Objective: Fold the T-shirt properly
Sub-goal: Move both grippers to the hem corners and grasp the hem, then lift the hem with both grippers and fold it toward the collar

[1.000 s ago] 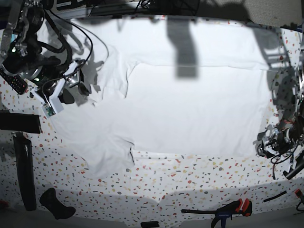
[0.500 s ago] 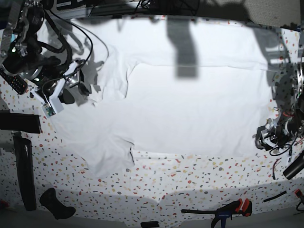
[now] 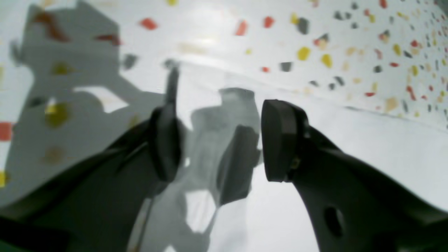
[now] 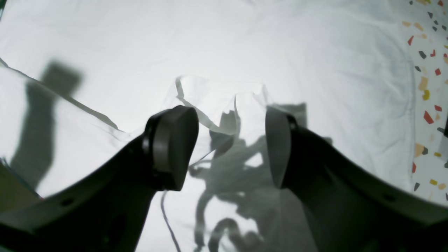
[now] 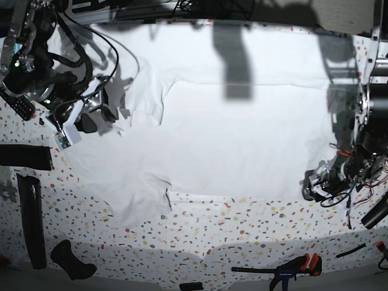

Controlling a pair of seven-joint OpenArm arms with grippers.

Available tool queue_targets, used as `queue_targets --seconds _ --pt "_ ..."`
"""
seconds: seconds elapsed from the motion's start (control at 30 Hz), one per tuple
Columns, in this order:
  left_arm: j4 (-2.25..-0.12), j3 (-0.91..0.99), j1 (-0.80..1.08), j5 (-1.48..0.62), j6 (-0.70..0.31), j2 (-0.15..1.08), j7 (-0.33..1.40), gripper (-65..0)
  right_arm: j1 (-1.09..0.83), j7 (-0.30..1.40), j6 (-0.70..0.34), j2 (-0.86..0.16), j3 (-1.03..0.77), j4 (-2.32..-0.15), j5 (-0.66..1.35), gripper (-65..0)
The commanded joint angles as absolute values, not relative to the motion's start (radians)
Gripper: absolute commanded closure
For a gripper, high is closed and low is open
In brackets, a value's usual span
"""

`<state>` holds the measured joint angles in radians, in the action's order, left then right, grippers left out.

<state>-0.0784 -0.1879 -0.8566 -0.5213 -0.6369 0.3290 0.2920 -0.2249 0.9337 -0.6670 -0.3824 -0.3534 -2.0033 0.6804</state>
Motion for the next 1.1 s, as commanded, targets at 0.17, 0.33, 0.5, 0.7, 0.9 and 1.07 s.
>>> queue_targets --seconds 0.17,0.33,0.5,0.7,0.9,1.07 --pt "-0.101 -0.186 -0.887 -0.525 -0.649 0.336 0.314 -34.4 -0.216 0.914 -0.674 -0.396 -0.361 -2.022 0.692 -34.2" --pt "-0.128 -0.186 -0.886 -0.525 -0.649 0.338 0.313 -32.2 -0.216 0.914 -0.674 -0.396 -0.361 -2.022 0.692 -34.2" --pt "-0.169 -0.186 -0.887 -0.525 -0.649 0.338 0.313 -5.6 -0.215 0.913 -0.674 -0.396 -0.361 -2.022 0.683 -34.2" --pt "-0.212 -0.184 -0.887 -0.532 -0.649 0.338 0.313 -0.3 -0.137 0.915 -0.63 -0.396 -0.361 -2.019 0.571 -34.2" --pt "-0.212 -0.184 -0.886 -0.532 -0.649 0.339 0.342 -0.4 0.01 0.885 -0.582 -0.397 -0.361 -1.886 0.419 -34.2" --pt "-0.212 -0.184 -0.886 -0.532 -0.649 0.338 0.343 -0.4 0.191 0.907 -0.583 -0.432 -0.35 -1.588 0.426 -34.2"
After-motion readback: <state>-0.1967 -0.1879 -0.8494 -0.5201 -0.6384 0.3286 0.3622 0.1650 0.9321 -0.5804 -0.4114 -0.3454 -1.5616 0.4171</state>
